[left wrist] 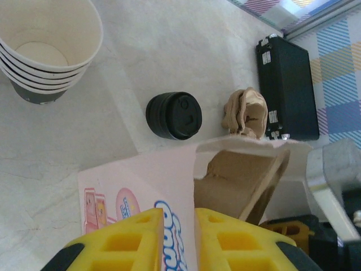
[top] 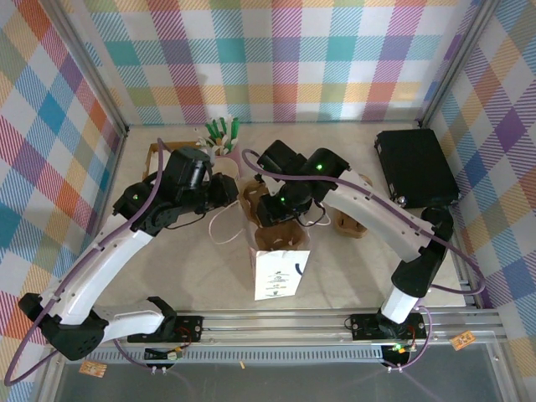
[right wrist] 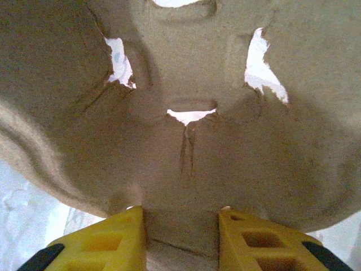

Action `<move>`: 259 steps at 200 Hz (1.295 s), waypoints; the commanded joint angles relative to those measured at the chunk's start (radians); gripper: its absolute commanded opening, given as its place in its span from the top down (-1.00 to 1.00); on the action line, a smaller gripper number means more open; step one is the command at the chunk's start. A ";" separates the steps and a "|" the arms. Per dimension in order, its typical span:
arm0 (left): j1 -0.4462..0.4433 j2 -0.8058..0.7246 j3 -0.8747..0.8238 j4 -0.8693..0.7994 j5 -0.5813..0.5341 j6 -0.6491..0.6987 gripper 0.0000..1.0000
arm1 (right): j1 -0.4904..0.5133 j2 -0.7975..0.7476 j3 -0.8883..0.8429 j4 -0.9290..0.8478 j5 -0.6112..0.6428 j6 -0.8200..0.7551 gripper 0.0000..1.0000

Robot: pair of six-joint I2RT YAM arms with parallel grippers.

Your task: Pack the takeout coffee

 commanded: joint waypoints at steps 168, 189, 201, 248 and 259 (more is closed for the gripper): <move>-0.021 -0.003 -0.040 -0.071 0.223 -0.072 0.36 | 0.023 -0.022 -0.076 0.059 0.097 0.086 0.34; -0.022 -0.010 0.006 -0.129 0.168 -0.057 0.34 | 0.026 -0.019 -0.073 0.052 0.100 0.091 0.34; -0.021 -0.021 0.051 -0.171 0.127 -0.037 0.32 | 0.026 -0.020 -0.070 0.051 0.100 0.090 0.34; -0.035 0.003 0.142 -0.222 0.215 -0.022 0.29 | 0.028 -0.014 -0.063 0.048 0.102 0.086 0.34; -0.056 0.011 0.145 -0.216 0.222 -0.028 0.29 | 0.028 -0.014 -0.060 0.051 0.102 0.087 0.34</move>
